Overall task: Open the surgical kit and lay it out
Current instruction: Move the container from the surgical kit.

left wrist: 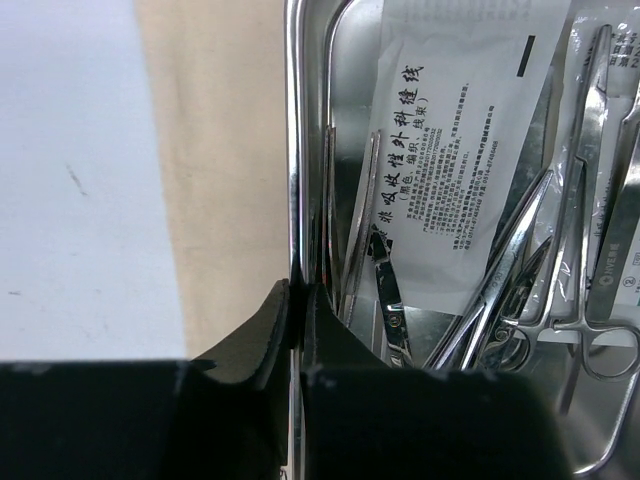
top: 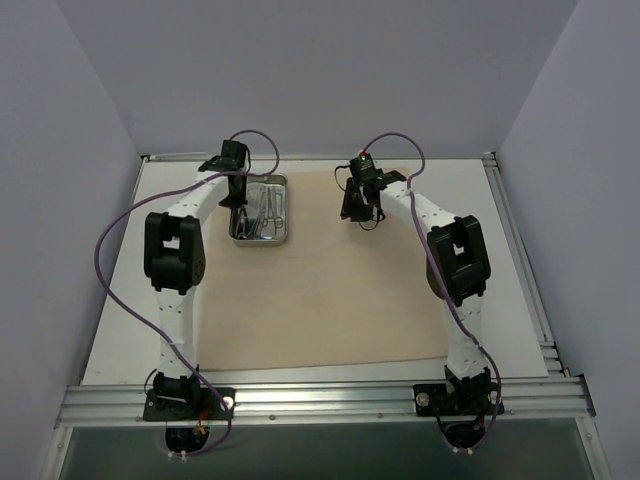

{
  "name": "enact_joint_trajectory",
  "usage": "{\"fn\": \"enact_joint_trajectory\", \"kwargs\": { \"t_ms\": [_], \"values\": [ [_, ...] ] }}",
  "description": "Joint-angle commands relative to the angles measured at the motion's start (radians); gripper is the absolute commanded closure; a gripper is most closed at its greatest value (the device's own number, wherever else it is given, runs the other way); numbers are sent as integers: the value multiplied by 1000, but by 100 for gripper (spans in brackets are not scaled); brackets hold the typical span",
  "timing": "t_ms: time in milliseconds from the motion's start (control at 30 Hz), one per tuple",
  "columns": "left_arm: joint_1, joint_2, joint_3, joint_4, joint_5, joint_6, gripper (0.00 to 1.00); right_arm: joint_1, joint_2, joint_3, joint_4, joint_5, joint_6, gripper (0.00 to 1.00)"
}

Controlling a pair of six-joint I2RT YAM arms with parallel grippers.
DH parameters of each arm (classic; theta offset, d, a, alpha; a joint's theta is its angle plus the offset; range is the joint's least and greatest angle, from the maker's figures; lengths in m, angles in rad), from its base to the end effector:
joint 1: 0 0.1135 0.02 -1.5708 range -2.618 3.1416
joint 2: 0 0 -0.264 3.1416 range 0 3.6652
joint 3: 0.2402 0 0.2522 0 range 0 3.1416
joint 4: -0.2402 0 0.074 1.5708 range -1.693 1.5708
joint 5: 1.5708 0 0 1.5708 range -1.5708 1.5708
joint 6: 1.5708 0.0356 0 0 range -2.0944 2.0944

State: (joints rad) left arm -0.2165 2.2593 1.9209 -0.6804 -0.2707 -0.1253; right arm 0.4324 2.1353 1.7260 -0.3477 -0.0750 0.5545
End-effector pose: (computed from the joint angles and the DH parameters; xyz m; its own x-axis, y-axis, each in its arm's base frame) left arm 0.4860 -0.0971 0.2004 -0.8338 0.0601 -0.5487 -0.0344 0.9865 0.1604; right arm 0.4433 0.2075 0.2189 -0.7762 0.2200 -0.5909 -0.0690 0.9019 0.4265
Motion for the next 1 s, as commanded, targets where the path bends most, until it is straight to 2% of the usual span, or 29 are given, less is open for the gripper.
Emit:
{"fn": "enact_joint_trajectory", "kwargs": {
  "t_ms": [0, 367, 700, 767, 967],
  "values": [
    [48, -60, 1, 53, -93, 38, 98, -7, -72, -13, -19, 26, -5, 75],
    [120, -32, 12, 85, -58, 161, 98, -7, -75, -19, -28, 32, -5, 75],
    [118, 12, 56, 47, 28, 141, 96, -7, -83, -26, -42, 46, -13, 75],
    [115, 34, 81, 12, 25, 125, 93, -7, -83, -29, -43, 47, -13, 75],
    [124, -33, 44, 64, -27, 81, 66, -7, -95, -31, -39, 52, -14, 75]
  ]
}}
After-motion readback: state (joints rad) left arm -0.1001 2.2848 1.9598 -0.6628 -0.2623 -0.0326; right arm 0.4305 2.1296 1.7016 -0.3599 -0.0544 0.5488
